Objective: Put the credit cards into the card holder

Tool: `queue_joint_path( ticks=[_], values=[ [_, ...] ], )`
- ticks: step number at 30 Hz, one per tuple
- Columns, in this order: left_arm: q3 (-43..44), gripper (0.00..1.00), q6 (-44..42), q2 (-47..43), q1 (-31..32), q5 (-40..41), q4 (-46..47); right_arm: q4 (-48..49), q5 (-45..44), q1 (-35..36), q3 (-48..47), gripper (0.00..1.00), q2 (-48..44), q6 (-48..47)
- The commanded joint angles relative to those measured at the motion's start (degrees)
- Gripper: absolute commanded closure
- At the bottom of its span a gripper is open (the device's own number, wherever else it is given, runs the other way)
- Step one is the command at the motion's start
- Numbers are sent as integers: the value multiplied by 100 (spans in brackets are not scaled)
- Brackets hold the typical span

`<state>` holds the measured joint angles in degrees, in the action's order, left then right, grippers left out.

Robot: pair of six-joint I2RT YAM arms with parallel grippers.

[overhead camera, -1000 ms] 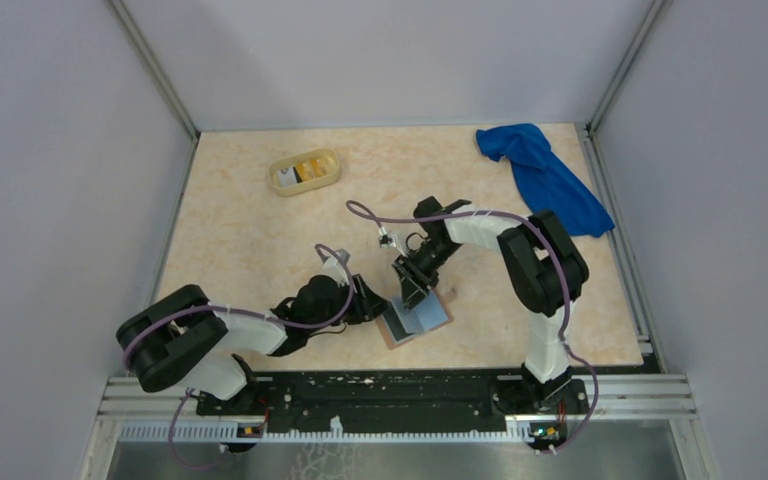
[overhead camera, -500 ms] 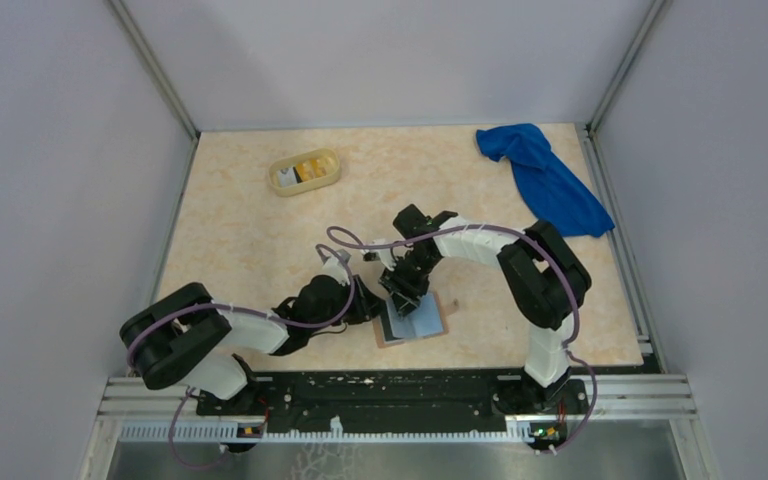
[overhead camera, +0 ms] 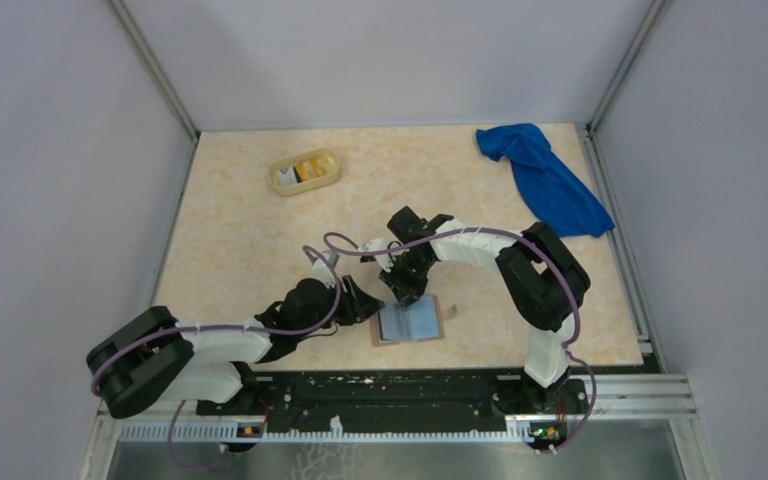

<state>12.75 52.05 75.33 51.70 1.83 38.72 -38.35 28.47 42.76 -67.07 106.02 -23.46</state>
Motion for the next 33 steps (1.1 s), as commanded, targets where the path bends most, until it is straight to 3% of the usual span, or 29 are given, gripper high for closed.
queue_joint_path(
  ticks=[1, 4, 8, 13, 19, 23, 33],
  values=[
    [-57, 49, -261, -859, -2, 334, -793, 267, -256, 56, 69, 94, -174, -51],
    [-109, 50, -356, -1345, -2, 330, -1088, 242, -167, 53, 57, 93, -173, -82],
    [-68, 64, -361, -1515, -2, 175, -1216, 202, 58, 43, 38, 92, -187, -121],
    [2, 74, -333, -1240, -2, -36, -1023, 182, 201, -41, 34, 91, -189, -127],
    [68, 76, -349, -723, -2, -152, -788, 120, 298, -93, 5, 91, -162, -149],
    [148, 84, -427, -589, -2, -53, -969, 110, 317, -102, 4, 91, -153, -154],
    [356, 90, -484, -113, -2, -407, -663, 75, 350, -104, -16, 91, -130, -166]
  ],
)
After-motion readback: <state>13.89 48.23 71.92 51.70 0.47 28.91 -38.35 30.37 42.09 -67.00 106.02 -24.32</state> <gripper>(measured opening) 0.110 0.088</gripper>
